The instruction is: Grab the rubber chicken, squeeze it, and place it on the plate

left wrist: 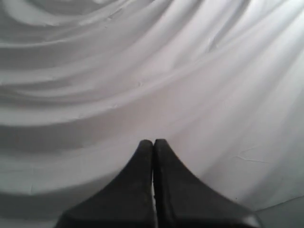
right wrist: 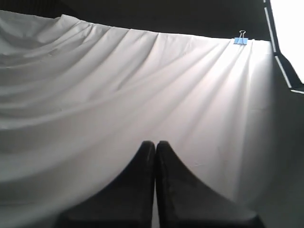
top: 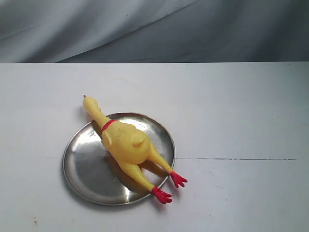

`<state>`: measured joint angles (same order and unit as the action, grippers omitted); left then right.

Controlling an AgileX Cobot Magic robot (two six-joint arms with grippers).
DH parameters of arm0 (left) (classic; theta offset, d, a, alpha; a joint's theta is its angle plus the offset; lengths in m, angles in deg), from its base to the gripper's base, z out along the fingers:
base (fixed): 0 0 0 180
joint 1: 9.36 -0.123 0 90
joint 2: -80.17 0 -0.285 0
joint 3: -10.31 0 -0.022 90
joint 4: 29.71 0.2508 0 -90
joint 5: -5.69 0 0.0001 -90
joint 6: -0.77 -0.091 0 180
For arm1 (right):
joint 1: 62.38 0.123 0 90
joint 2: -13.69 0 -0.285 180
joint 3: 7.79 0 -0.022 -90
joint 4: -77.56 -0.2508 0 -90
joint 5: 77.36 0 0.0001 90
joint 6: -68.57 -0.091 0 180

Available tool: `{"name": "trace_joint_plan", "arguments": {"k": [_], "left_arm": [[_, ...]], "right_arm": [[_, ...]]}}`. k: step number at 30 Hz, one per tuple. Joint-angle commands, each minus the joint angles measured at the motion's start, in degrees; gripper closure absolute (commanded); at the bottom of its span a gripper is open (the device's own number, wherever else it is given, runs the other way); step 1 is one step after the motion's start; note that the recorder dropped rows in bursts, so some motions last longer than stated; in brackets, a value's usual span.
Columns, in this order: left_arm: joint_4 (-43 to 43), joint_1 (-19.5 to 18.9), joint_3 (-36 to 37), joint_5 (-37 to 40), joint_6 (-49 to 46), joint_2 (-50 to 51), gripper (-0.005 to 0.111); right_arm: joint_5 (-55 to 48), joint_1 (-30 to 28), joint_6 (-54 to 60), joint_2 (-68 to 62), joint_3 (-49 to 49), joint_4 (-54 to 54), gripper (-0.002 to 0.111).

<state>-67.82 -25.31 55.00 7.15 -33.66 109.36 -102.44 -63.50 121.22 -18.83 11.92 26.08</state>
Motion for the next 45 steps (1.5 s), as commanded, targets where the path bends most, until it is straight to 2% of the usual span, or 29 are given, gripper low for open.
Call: {"name": "trace_joint_plan", "arguments": {"k": [1,8,14,20,24,31,35,45], "left_arm": [[0.07,-0.12,1.22,-0.96,-0.48,-5.53,0.107],[3.74,-0.12,2.1,5.6,-0.1,-10.34,0.107],[4.26,-0.12,7.57,6.14,1.6,-14.24,0.107],[4.63,-0.12,12.61,6.95,1.39,-17.64,0.107],[4.63,-0.12,15.53,9.07,1.39,-18.07,0.107],[0.94,-0.12,19.11,12.69,1.62,-18.07,0.107],[-0.94,-0.12,20.99,15.49,1.48,-18.07,0.107],[-0.76,-0.12,22.48,14.94,1.48,-18.07,0.107]], "right_arm": [[6.01,0.02,-0.46,8.24,7.32,2.51,0.108],[7.23,0.02,-1.97,18.47,11.44,11.73,0.108],[3.0,0.02,-2.98,22.6,11.79,15.66,0.108],[-4.48,0.02,-12.1,24.39,12.91,22.45,0.108],[-7.2,0.02,-20.65,24.54,17.59,27.92,0.108],[-3.68,0.02,-24.88,24.54,30.42,27.94,0.108],[-3.4,0.02,-32.25,24.54,34.86,27.94,0.108],[-4.31,0.02,-36.49,24.54,37.66,26.67,0.108]]}}
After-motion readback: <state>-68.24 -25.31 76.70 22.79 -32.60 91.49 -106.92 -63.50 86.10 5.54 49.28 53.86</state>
